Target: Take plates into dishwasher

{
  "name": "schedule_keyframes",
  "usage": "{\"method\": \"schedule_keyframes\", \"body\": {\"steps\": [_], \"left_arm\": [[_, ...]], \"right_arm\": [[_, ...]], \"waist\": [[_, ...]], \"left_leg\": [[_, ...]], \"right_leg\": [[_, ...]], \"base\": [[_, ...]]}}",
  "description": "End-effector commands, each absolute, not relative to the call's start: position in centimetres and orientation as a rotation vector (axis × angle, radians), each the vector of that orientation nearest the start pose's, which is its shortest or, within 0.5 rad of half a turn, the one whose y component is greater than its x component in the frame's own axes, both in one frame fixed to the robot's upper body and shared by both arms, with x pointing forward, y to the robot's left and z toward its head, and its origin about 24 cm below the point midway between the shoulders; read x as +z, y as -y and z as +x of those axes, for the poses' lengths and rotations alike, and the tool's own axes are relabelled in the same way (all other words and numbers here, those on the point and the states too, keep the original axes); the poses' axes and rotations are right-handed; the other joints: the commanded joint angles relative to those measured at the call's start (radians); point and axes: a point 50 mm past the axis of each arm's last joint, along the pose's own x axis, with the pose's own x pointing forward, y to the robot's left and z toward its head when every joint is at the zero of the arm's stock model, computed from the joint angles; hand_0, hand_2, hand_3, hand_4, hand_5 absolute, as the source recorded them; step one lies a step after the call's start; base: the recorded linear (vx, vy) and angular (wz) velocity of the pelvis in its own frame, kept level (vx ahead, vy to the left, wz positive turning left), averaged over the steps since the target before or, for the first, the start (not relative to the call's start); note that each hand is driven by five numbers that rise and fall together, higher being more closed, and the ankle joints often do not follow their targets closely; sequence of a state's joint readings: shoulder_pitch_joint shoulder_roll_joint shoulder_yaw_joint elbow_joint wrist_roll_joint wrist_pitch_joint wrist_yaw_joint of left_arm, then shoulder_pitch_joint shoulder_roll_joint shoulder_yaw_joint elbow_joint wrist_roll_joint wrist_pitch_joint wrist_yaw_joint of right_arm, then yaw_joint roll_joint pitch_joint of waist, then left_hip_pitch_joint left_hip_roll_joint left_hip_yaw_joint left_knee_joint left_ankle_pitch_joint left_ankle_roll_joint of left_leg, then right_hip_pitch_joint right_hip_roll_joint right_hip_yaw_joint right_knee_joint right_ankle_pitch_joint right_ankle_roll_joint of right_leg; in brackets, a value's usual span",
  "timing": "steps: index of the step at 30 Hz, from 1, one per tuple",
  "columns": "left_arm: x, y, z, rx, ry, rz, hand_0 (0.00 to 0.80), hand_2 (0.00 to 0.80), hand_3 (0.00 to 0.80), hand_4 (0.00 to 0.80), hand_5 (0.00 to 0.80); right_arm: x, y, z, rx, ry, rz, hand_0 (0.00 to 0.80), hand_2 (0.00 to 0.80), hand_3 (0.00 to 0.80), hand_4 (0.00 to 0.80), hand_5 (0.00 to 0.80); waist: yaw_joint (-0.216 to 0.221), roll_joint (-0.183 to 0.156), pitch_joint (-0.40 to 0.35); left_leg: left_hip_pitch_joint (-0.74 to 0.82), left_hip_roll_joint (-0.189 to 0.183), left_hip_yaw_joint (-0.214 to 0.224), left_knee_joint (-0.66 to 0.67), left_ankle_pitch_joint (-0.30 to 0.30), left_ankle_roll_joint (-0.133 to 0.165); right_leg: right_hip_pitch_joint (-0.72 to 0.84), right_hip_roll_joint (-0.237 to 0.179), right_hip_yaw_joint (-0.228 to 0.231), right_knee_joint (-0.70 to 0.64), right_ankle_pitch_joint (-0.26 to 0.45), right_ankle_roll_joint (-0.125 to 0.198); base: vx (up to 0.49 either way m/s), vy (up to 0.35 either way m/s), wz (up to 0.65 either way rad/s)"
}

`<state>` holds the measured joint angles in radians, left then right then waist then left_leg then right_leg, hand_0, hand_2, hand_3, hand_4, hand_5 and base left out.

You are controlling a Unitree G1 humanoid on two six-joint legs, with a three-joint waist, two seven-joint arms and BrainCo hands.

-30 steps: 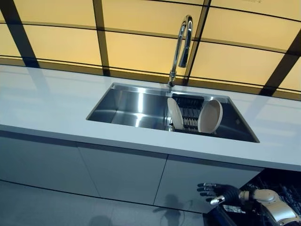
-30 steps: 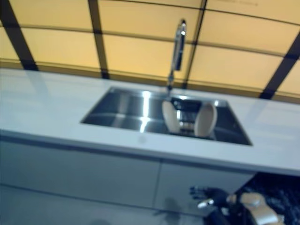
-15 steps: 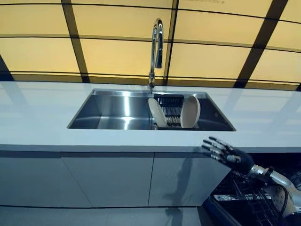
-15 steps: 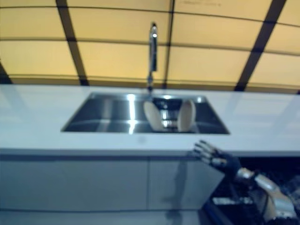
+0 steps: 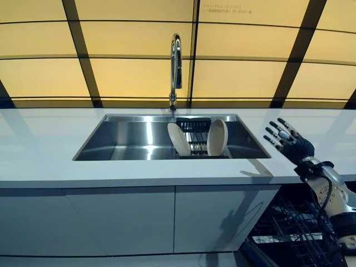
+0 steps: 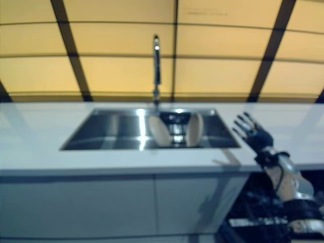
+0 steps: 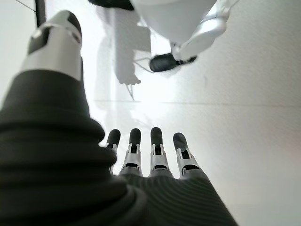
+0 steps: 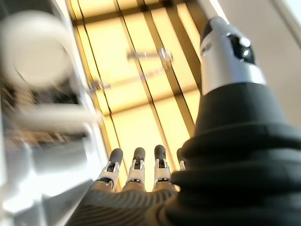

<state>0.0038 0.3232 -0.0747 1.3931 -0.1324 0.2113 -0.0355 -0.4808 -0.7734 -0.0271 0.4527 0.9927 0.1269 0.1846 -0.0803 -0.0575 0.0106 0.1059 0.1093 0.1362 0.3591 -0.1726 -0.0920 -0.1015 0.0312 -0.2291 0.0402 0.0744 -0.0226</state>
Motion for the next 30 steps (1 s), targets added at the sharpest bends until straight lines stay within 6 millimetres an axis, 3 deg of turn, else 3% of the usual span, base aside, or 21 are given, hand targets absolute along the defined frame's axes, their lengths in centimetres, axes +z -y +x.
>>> {"method": "schedule_keyframes", "body": {"steps": [1,3,4,5,7,8,10,12,15,19,25,27,28,30], "left_arm": [[-15.9,-27.5,4.0,0.238,-1.587,0.185,0.000,0.000,0.000,0.000,0.000],[-16.0,-27.2,4.2,0.235,-1.582,0.177,0.000,0.000,0.000,0.000,0.000],[-16.0,-27.2,4.1,0.239,-1.577,0.176,0.000,0.000,0.000,0.000,0.000],[-16.0,-27.3,4.2,0.240,-1.573,0.179,0.000,0.000,0.000,0.000,0.000],[-16.0,-27.0,4.4,0.229,-1.568,0.199,0.000,0.000,0.000,0.000,0.000],[-15.9,-27.2,4.6,0.231,-1.567,0.204,0.000,0.000,0.000,0.000,0.000],[-15.8,-27.5,5.0,0.242,-1.559,0.204,0.000,0.000,0.000,0.000,0.000],[-15.3,-28.4,6.0,0.264,-1.539,0.206,0.000,0.000,0.000,0.000,0.000],[-15.1,-28.8,6.7,0.267,-1.515,0.236,0.000,0.000,0.000,0.000,0.000],[-15.0,-28.8,7.4,0.247,-1.497,0.254,0.000,0.000,0.000,0.000,0.000],[-15.2,-28.5,6.9,0.236,-1.499,0.254,0.000,0.000,0.000,0.000,0.000],[-15.3,-28.4,6.6,0.243,-1.498,0.243,0.000,0.000,0.000,0.000,0.000],[-15.4,-28.2,6.6,0.238,-1.495,0.240,0.000,0.000,0.000,0.000,0.000],[-15.3,-28.0,7.4,0.213,-1.476,0.245,0.000,0.000,0.000,0.000,0.000]], "right_arm": [[19.2,30.8,34.0,-0.059,0.192,0.159,0.000,0.000,0.000,0.000,0.000],[20.1,30.5,34.8,-0.088,0.203,0.108,0.000,0.000,0.000,0.000,0.000],[20.7,30.3,35.3,-0.099,0.206,0.079,0.000,0.000,0.000,0.000,0.000],[21.6,30.4,35.7,-0.116,0.210,0.044,0.000,0.000,0.000,0.000,0.000],[22.7,30.1,35.9,-0.128,0.217,-0.042,0.000,0.000,0.000,0.000,0.000],[23.5,30.0,36.1,-0.112,0.220,-0.078,0.000,0.000,0.000,0.000,0.000],[23.7,29.8,36.0,-0.104,0.209,-0.108,0.000,0.000,0.000,0.000,0.000],[23.8,30.2,35.8,-0.119,0.205,-0.201,0.000,0.000,0.000,0.000,0.000],[24.3,30.7,35.7,-0.142,0.208,-0.272,0.000,0.000,0.000,0.000,0.000],[24.3,30.7,35.7,-0.139,0.150,-0.355,0.000,0.000,0.000,0.000,0.000],[25.2,29.6,36.3,-0.108,0.170,-0.422,0.000,0.000,0.000,0.000,0.000],[25.5,29.3,36.4,-0.104,0.179,-0.459,0.000,0.000,0.000,0.000,0.000],[25.9,29.1,36.4,-0.104,0.190,-0.486,0.000,0.000,0.000,0.000,0.000],[26.7,29.1,36.3,-0.116,0.211,-0.507,0.000,0.000,0.000,0.000,0.000]], "waist": [[0.041,-0.051,0.046],[0.087,-0.050,0.067],[0.104,-0.040,0.077],[0.133,-0.027,0.084],[0.172,-0.018,0.092],[0.166,-0.023,0.085],[0.161,-0.015,0.073],[0.151,-0.006,0.062],[0.152,-0.009,0.049],[0.160,-0.030,0.033],[0.185,-0.046,0.030],[0.194,-0.050,0.032],[0.195,-0.053,0.032],[0.186,-0.060,0.035]], "left_leg": [[-0.137,0.035,-0.057,0.170,0.304,0.000],[-0.210,-0.020,-0.064,0.068,0.282,0.024],[-0.211,-0.018,-0.046,-0.035,0.293,0.023],[-0.241,-0.032,-0.039,-0.156,0.335,0.012],[-0.300,-0.068,-0.045,-0.263,0.385,0.002],[-0.261,-0.080,-0.040,-0.278,0.322,0.024],[-0.231,-0.095,-0.044,-0.318,0.298,0.035],[-0.163,-0.093,-0.058,-0.379,0.277,0.042],[-0.119,-0.085,-0.061,-0.414,0.269,0.042],[-0.138,-0.088,-0.059,-0.402,0.264,0.044],[-0.146,-0.083,-0.067,-0.405,0.268,0.040],[-0.153,-0.097,-0.101,-0.405,0.275,0.037],[-0.155,-0.105,-0.116,-0.392,0.269,0.040],[-0.172,-0.103,-0.103,-0.311,0.230,0.041]], "right_leg": [[0.120,-0.081,0.122,-0.001,-0.025,0.022],[0.169,-0.078,0.139,-0.009,-0.042,0.037],[0.193,-0.066,0.146,-0.014,-0.053,0.046],[0.232,-0.048,0.153,-0.029,-0.066,0.050],[0.289,-0.032,0.181,-0.037,-0.101,0.048],[0.276,-0.049,0.181,-0.035,-0.103,0.055],[0.268,-0.064,0.176,-0.022,-0.108,0.072],[0.242,-0.093,0.141,-0.011,-0.098,0.095],[0.231,-0.102,0.108,-0.008,-0.101,0.102],[0.242,-0.104,0.087,-0.030,-0.100,0.098],[0.257,-0.097,0.075,-0.046,-0.106,0.092],[0.265,-0.090,0.086,-0.063,-0.097,0.088],[0.261,-0.089,0.095,-0.064,-0.094,0.087],[0.237,-0.103,0.099,-0.037,-0.092,0.088]], "base": [[0.172,-0.032,-0.53],[0.232,0.117,-0.46],[0.315,0.208,-0.92],[0.281,0.175,-1.05],[0.257,0.117,-0.40],[0.199,0.126,-0.07],[0.096,0.101,-0.54],[0.112,0.063,-0.81],[0.122,0.005,-0.39],[0.051,-0.003,0.29],[0.034,-0.026,0.10],[0.022,0.015,0.09],[0.007,0.055,0.22],[-0.033,0.090,0.39]]}}
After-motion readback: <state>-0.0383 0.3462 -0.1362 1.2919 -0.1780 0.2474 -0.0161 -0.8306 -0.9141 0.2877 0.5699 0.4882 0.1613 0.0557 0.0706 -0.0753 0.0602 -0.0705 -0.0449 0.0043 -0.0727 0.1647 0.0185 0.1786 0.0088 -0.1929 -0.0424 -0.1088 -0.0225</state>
